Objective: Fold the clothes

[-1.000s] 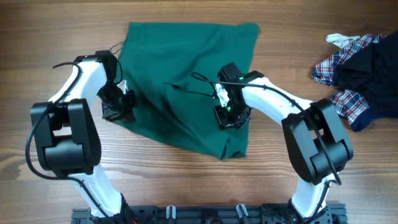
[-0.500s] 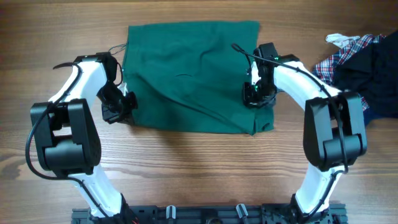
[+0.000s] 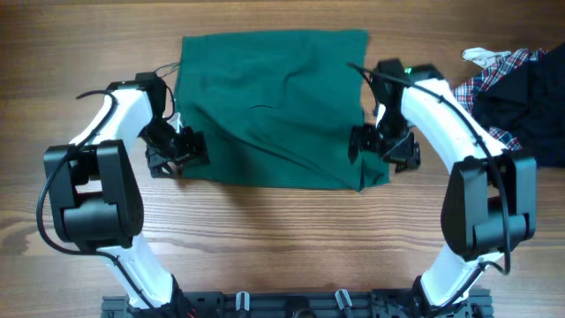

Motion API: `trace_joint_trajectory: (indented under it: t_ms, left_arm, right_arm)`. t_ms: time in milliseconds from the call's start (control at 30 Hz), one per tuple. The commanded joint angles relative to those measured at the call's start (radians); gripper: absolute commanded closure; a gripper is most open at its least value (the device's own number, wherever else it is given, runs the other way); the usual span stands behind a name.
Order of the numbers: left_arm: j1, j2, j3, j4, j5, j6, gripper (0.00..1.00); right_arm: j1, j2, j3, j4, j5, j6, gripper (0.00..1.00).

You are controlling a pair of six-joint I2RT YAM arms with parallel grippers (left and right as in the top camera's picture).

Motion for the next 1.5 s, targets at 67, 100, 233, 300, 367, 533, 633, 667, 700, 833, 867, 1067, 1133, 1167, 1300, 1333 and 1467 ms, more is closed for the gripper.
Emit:
trace_joint_trajectory:
  t_ms: [67, 100, 233, 300, 367, 533, 633, 667, 700, 833, 867, 1067, 1133, 1167, 1300, 1333, 1467]
  left_arm:
    - [0.001, -0.012, -0.064, 0.049, 0.013, -0.013, 0.14]
    - [0.001, -0.012, -0.064, 0.055, 0.013, -0.013, 0.15]
    - [0.001, -0.012, -0.064, 0.067, 0.013, -0.013, 0.29]
    - [0.001, -0.012, -0.064, 0.067, 0.013, -0.013, 0.37]
    - [0.001, -0.012, -0.064, 0.066, 0.013, -0.013, 0.45]
    - [0.001, -0.012, -0.064, 0.060, 0.013, -0.013, 0.59]
    - [0.001, -0.012, -0.064, 0.060, 0.013, -0.013, 0.59]
    - [0.001, -0.012, -0.064, 0.059, 0.013, -0.013, 0.60]
    - [0.001, -0.012, -0.064, 0.059, 0.013, -0.013, 0.62]
    - [0.001, -0.012, -0.064, 0.056, 0.012, -0.013, 0.82]
    - [0.001, -0.012, -0.064, 0.056, 0.011, -0.012, 0.91]
    - [0.001, -0.012, -0.064, -0.039, -0.068, -0.014, 0.96]
    - [0.001, -0.012, -0.064, -0.089, -0.067, -0.021, 0.96]
    - [0.001, -0.012, -0.064, -0.119, -0.068, -0.021, 0.96]
    - [0.001, -0.012, -0.064, -0.172, -0.068, -0.025, 0.96]
    - [0.001, -0.013, -0.064, -0.182, -0.068, -0.037, 0.96]
    - [0.001, -0.013, -0.064, -0.246, -0.067, -0.039, 0.96]
  right_arm:
    - [-0.018, -0.010, -0.116, 0.076, 0.036, 0.093, 0.00]
    - [-0.017, -0.010, -0.116, 0.082, 0.036, 0.092, 0.00]
    - [-0.017, -0.010, -0.125, 0.143, -0.039, -0.042, 0.00]
    - [-0.017, -0.010, -0.129, 0.159, -0.037, -0.065, 0.01]
    - [-0.017, -0.010, -0.129, 0.167, -0.048, -0.086, 0.01]
    - [-0.017, -0.010, -0.129, 0.155, -0.124, -0.151, 0.44]
    - [-0.017, -0.010, -0.129, 0.133, -0.124, -0.151, 0.93]
    - [-0.017, -0.010, -0.129, 0.126, -0.123, -0.150, 0.96]
    - [-0.017, -0.010, -0.129, 0.105, -0.113, -0.123, 0.96]
    - [-0.017, -0.011, -0.129, -0.019, -0.069, -0.065, 0.96]
    - [-0.017, -0.013, -0.129, -0.053, -0.060, -0.062, 0.96]
    - [-0.017, -0.182, -0.129, -0.184, 0.062, -0.012, 0.96]
    - [-0.017, -0.215, -0.129, -0.203, 0.062, -0.013, 0.96]
    - [-0.017, -0.216, -0.129, -0.207, 0.062, -0.012, 0.96]
    - [-0.017, -0.216, -0.129, -0.202, 0.011, -0.013, 0.96]
    - [-0.017, -0.216, -0.129, -0.207, 0.005, -0.013, 0.96]
    - [-0.017, -0.216, -0.220, -0.198, -0.012, -0.013, 0.96]
